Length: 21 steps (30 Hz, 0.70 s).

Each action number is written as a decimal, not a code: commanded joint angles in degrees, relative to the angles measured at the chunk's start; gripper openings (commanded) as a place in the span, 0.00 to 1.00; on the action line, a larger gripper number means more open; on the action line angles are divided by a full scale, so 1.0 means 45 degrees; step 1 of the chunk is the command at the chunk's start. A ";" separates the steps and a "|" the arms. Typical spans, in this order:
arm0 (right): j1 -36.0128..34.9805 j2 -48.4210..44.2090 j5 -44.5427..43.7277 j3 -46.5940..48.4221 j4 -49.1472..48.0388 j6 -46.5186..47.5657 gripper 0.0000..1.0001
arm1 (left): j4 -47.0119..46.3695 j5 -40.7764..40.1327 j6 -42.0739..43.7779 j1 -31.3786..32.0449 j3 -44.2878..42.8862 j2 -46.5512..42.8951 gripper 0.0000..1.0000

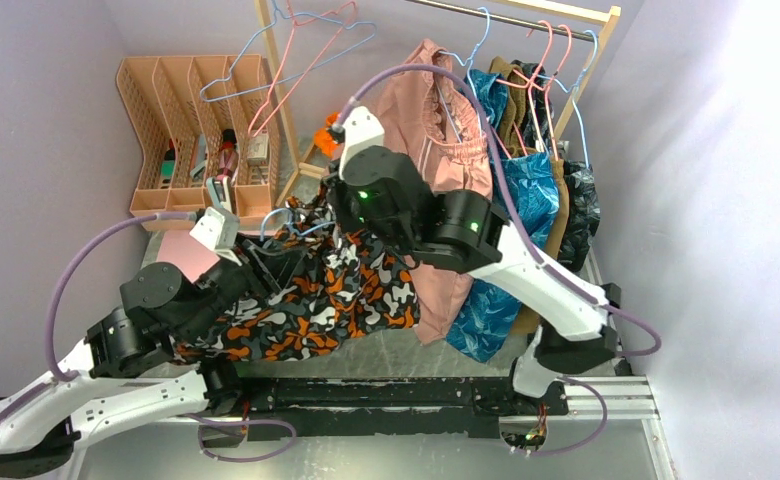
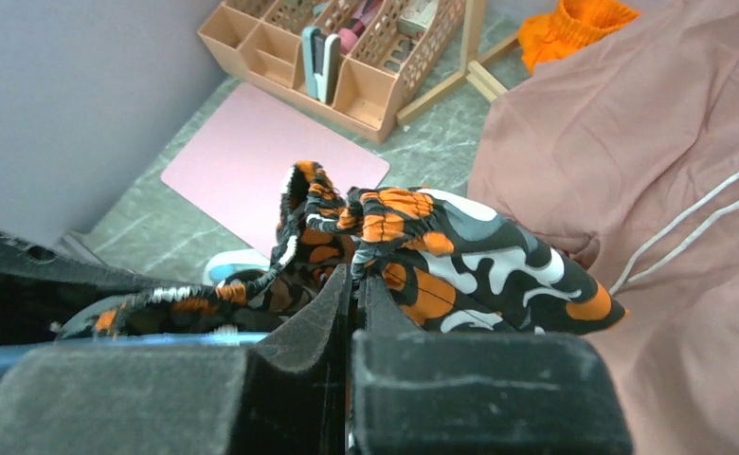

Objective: Place the shorts on the hanger
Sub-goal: Hang the shorts on the hanger.

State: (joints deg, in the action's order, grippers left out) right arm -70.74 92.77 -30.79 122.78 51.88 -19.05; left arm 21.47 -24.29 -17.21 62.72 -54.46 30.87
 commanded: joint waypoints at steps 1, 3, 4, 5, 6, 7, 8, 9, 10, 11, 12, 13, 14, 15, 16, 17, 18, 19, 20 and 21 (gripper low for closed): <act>-0.0144 0.1694 0.0122 0.2169 0.2685 0.0605 0.00 | -0.0544 0.1103 0.1012 0.0008 -0.0759 0.0413 0.07; -0.0329 0.2671 -0.0119 0.3746 0.3490 0.0781 0.00 | -0.1025 0.1336 0.1209 0.0008 -0.0850 0.0612 0.07; -0.0444 0.3076 -0.0364 0.4536 0.3777 0.0867 0.00 | -0.1162 0.1446 0.1284 0.0008 -0.0899 0.0714 0.07; -0.0573 0.3166 -0.0375 0.4947 0.3649 0.1000 0.00 | -0.1269 0.1499 0.1334 0.0008 -0.0919 0.0832 0.07; -0.0662 0.3006 -0.0155 0.4874 0.3220 0.1092 0.00 | -0.1292 0.1503 0.1333 0.0008 -0.0916 0.0925 0.07; -0.0693 0.2715 0.0200 0.4421 0.2618 0.1140 0.00 | -0.1295 0.1464 0.1299 0.0008 -0.0883 0.1007 0.07; -0.0705 0.2444 0.0650 0.3917 0.2059 0.1161 0.00 | -0.1347 0.1401 0.1273 0.0008 -0.0794 0.1066 0.07; -0.0706 0.2274 0.1123 0.3549 0.1679 0.1193 0.00 | -0.1439 0.1295 0.1233 0.0008 -0.0682 0.1061 0.07; -0.0706 0.2260 0.1483 0.3388 0.1565 0.1150 0.00 | -0.1531 0.1114 0.1169 0.0008 -0.0537 0.1009 0.07; -0.0706 0.2341 0.1723 0.3388 0.1668 0.1099 0.00 | -0.1664 0.0969 0.1052 0.0008 -0.0369 0.0896 0.07; -0.0696 0.2442 0.1907 0.3429 0.1864 0.1048 0.00 | -0.1840 0.0792 0.0939 0.0008 -0.0156 0.0718 0.07; -0.0705 0.2466 0.1976 0.3314 0.1986 0.0980 0.00 | -0.2015 0.0619 0.0806 0.0008 0.0057 0.0476 0.07; -0.0706 0.2362 0.2049 0.3044 0.1911 0.0923 0.00 | -0.2228 0.0421 0.0681 0.0008 0.0327 0.0231 0.07; -0.0689 0.2038 0.2206 0.2554 0.1670 0.0885 0.00 | -0.2450 0.0209 0.0563 0.0008 0.0603 -0.0068 0.07; -0.0682 0.1706 0.2358 0.2048 0.1340 0.0851 0.00 | -0.2612 -0.0004 0.0405 0.0008 0.0850 -0.0301 0.07; -0.0683 0.1354 0.2517 0.1501 0.1013 0.0761 0.00 | -0.2732 -0.0242 0.0314 0.0008 0.1078 -0.0557 0.07; -0.0676 0.1032 0.2563 0.1052 0.0757 0.0679 0.00 | -0.2781 -0.0463 0.0188 0.0008 0.1246 -0.0799 0.07; -0.0631 0.0794 0.2564 0.0737 0.0615 0.0603 0.00 | -0.2809 -0.0690 0.0052 0.0008 0.1404 -0.0981 0.07; -0.0611 0.0593 0.2532 0.0469 0.0544 0.0532 0.00 | -0.2813 -0.0914 -0.0079 0.0008 0.1570 -0.1187 0.07; -0.0557 0.0424 0.2535 0.0257 0.0506 0.0484 0.00 | -0.2828 -0.1111 -0.0220 0.0008 0.1718 -0.1391 0.07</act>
State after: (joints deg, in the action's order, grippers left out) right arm -73.30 99.26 -22.20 127.44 57.58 -15.57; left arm 14.72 -23.66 -15.25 62.81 -48.49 27.70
